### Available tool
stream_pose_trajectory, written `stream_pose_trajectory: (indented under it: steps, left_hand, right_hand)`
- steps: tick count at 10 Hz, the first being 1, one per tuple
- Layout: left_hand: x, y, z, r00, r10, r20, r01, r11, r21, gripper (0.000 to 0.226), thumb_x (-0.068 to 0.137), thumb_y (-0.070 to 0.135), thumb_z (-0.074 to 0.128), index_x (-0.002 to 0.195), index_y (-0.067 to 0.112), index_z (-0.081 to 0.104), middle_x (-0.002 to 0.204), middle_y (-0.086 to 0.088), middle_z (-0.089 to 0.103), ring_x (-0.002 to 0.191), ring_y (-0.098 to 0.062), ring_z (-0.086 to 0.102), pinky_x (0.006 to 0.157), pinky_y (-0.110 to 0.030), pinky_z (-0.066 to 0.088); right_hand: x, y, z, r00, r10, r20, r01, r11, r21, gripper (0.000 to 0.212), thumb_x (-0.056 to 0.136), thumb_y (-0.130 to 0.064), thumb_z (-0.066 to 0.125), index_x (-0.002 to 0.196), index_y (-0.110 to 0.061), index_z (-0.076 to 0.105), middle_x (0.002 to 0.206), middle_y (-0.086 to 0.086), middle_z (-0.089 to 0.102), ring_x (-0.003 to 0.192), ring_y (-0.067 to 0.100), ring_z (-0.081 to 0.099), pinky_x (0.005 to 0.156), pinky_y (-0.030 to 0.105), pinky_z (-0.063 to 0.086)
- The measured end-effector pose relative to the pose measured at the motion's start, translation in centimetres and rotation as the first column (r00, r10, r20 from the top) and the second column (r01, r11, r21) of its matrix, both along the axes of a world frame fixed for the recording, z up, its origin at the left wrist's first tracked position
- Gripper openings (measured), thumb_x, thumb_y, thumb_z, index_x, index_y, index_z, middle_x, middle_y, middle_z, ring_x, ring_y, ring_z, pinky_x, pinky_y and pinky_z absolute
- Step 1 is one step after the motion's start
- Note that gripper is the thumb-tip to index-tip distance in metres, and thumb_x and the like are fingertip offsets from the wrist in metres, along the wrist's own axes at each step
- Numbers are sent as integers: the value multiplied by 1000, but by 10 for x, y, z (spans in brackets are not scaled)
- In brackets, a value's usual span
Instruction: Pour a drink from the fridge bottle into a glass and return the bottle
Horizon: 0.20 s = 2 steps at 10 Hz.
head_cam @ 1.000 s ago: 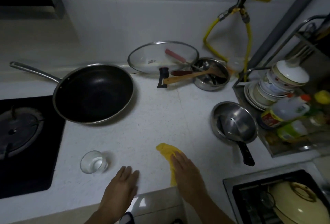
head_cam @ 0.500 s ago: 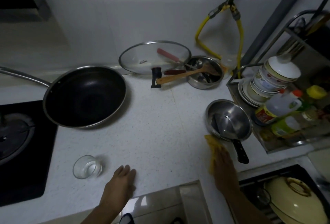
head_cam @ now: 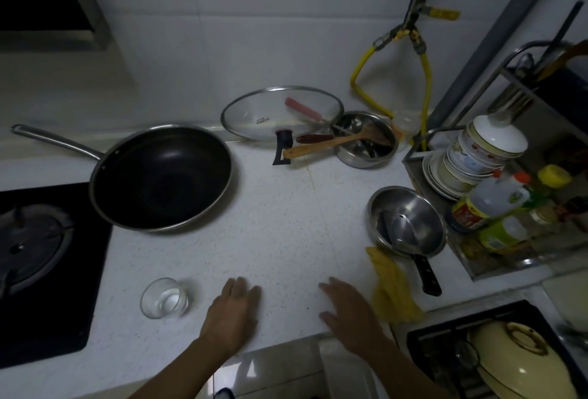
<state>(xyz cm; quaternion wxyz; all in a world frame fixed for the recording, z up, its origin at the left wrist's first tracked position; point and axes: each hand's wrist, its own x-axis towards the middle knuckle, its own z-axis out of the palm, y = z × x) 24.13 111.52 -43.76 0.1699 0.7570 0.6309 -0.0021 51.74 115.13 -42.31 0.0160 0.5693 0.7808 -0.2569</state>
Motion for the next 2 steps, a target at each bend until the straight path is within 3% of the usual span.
stream_pose_trajectory:
  steps: [1, 2]
  left_hand:
    - [3, -1, -8, 998, 55, 17, -54, 998, -44, 33, 82, 28, 58, 113, 23, 51, 107, -4, 54, 92, -19, 50, 63, -29, 54]
    - [9, -5, -6, 1000, 23, 6, -22, 995, -93, 24, 88, 23, 54, 112, 21, 51, 113, -6, 53, 95, -19, 49, 70, -30, 54]
  right_hand:
    - [-19, -4, 6, 999, 20, 24, -19, 998, -52, 57, 100, -30, 53, 153, -27, 31, 165, -1, 18, 152, 20, 14, 121, 33, 16]
    - [-30, -8, 19, 996, 53, 74, -44, 992, -119, 59, 101, -26, 52, 154, -24, 27, 166, 2, 11, 153, 23, 11, 122, 36, 18]
